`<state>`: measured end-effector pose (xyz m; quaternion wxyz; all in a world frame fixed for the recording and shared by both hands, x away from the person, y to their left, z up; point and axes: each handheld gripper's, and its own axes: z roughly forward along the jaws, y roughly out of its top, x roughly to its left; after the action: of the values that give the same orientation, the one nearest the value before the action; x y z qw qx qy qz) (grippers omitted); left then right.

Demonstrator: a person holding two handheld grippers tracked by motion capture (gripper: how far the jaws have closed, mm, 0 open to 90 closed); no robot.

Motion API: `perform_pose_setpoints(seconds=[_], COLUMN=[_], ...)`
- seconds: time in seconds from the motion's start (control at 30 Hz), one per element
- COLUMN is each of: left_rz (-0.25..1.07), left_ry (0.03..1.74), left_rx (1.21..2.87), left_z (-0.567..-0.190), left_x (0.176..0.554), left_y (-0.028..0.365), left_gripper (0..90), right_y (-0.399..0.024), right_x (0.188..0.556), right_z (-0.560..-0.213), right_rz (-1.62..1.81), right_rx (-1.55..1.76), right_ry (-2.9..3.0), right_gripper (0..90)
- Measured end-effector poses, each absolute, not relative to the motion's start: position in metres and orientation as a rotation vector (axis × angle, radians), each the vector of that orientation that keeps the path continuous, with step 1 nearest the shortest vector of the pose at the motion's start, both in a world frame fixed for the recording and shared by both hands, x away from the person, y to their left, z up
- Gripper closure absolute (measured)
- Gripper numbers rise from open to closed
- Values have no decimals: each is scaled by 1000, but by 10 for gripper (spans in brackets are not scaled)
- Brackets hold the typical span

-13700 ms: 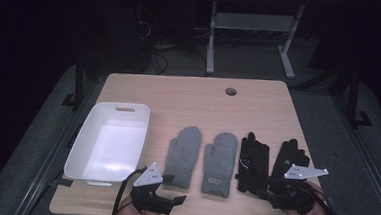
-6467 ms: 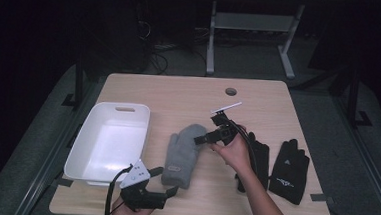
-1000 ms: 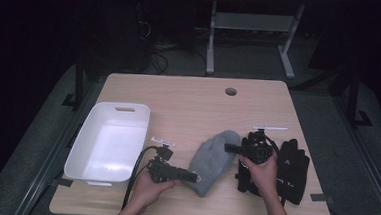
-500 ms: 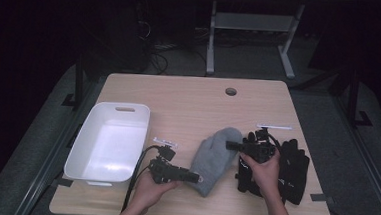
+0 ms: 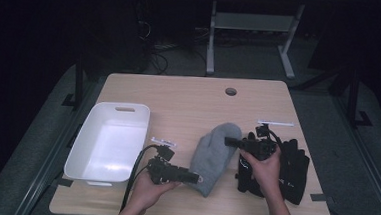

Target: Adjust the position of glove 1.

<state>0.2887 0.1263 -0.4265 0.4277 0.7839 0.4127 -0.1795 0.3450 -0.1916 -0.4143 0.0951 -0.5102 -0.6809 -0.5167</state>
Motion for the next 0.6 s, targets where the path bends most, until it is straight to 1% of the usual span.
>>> perform_pose_setpoints(seconds=[0.3,0.6], left_rz=[-418,-391], left_ry=[999,973], left_rx=[1951,1929], left_z=[-407,-387], left_x=[288,289], left_y=[128,141], left_gripper=[477,477], right_y=[-191,-181], right_x=[350,358], right_z=[-394,-370], right_rz=[-1551,-1545], right_rx=[-1489,-1457], right_ry=[-2016,-2031], right_gripper=[730,730])
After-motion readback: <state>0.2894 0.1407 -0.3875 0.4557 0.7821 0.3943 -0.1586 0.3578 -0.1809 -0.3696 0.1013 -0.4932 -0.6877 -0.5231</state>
